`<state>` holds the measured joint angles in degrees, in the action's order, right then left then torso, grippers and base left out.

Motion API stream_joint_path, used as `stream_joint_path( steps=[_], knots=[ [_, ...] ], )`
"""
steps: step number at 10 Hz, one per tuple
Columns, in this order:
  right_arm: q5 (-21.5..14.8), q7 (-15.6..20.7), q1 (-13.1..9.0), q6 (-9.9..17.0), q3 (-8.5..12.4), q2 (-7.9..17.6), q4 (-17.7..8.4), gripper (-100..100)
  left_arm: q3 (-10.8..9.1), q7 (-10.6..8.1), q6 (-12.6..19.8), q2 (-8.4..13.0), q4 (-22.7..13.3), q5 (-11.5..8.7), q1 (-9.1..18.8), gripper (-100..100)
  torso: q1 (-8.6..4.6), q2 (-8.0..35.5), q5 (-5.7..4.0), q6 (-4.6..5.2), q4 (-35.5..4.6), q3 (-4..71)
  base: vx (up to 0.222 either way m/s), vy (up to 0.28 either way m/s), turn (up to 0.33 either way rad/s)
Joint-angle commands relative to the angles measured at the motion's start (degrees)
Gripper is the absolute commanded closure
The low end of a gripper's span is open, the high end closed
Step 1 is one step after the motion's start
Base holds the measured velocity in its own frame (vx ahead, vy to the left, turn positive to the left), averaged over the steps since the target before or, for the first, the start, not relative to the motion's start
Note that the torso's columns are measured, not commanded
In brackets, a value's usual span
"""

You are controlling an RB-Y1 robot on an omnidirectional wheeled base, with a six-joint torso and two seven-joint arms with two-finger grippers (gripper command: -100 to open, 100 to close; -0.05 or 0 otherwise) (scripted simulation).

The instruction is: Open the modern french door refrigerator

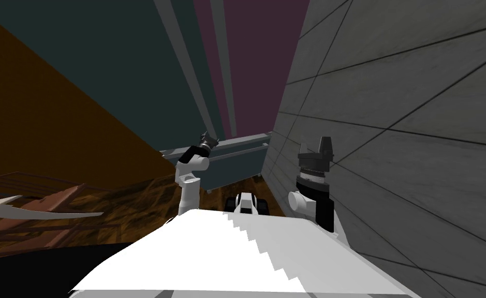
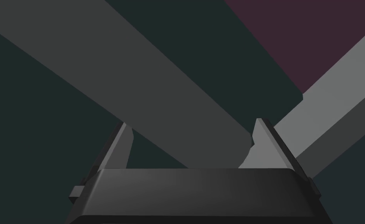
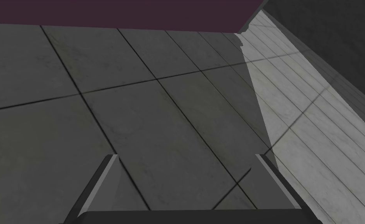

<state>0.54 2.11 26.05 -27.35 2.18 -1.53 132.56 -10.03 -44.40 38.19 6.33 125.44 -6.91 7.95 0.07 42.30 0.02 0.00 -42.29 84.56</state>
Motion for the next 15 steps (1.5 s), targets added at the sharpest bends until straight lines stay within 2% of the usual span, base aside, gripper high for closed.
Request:
stream_joint_path(
  steps=[1, 2, 3, 4, 5, 7, 13, 14, 15],
  knots=[
    [0.0, 0.0, 0.0, 0.0, 0.0, 0.0, 0.0, 0, -0.28, -0.49, 1.85, 0.33, 1.31, 0.14, 0.39, -100, -0.01, 0.01, 0.0, 0.0, 0.0, -0.01, 0.091, 0.005, -0.022],
    [0.0, 0.0, 0.01, 0.0, 0.0, 0.0, 0.0, 0, -0.18, -0.25, 0.92, 0.22, 0.67, 0.04, 0.27, -100, -0.01, -0.23, -0.01, 0.0, 0.05, 0.13, 0.058, 0.005, -0.002],
    [0.0, 0.0, 0.0, 0.0, 0.0, 0.0, 0.0, 0, -0.19, -0.32, 1.15, 0.25, 0.81, 0.04, 0.32, 100, -0.03, -0.14, 0.0, 0.02, 0.07, 0.11, 0.0, -0.005, -0.016],
    [0.0, 0.0, 0.0, 0.0, 0.0, 0.0, 0.0, 0, 2.0, -0.34, 1.17, 1.2, 0.86, -1.81, 0.56, 100, 0.03, 0.01, -0.02, -0.09, -0.08, 0.02, -0.138, 0.148, -0.118],
    [0.0, 0.0, -0.02, 0.0, 0.01, 0.02, 0.0, 0, 2.0, -0.34, 1.17, 1.2, 0.86, -1.81, 0.56, 100, 0.2, 0.54, 0.03, 0.19, -0.11, -0.33, -0.155, 0.17, -0.135],
    [0.0, 0.0, -0.03, 0.01, 0.01, 0.01, -0.01, 0, 4.02, -0.37, 1.13, 2.21, 1.01, -3.62, 0.9, 100, 0.17, 0.56, 0.04, -0.22, -0.19, -0.36, -0.196, 0.159, -0.088],
    [0.0, 0.0, -0.03, 0.01, 0.01, 0.01, -0.01, 0, 10.09, -0.45, 0.99, 5.26, 1.45, -9.04, 1.93, 100, 0.17, 0.23, -0.03, -0.24, -0.35, -0.11, -0.216, 0.173, -0.097],
    [0.0, 0.0, -0.02, 0.01, 0.01, 0.01, -0.01, 0, 9.82, -0.42, 1.35, 4.75, 1.36, -8.39, 1.23, 100, 0.06, 0.27, -0.05, -0.16, -0.34, -0.15, -0.097, 0.065, -0.05],
    [0.0, 0.0, -0.01, 0.01, 0.0, 0.0, -0.01, 0, 12.3, -0.5, 1.37, 5.77, 2.62, -10.14, 0.68, 100, -0.18, -0.09, -0.11, -0.21, -0.28, 0.08, -0.082, 0.145, -0.112]
  ],
)
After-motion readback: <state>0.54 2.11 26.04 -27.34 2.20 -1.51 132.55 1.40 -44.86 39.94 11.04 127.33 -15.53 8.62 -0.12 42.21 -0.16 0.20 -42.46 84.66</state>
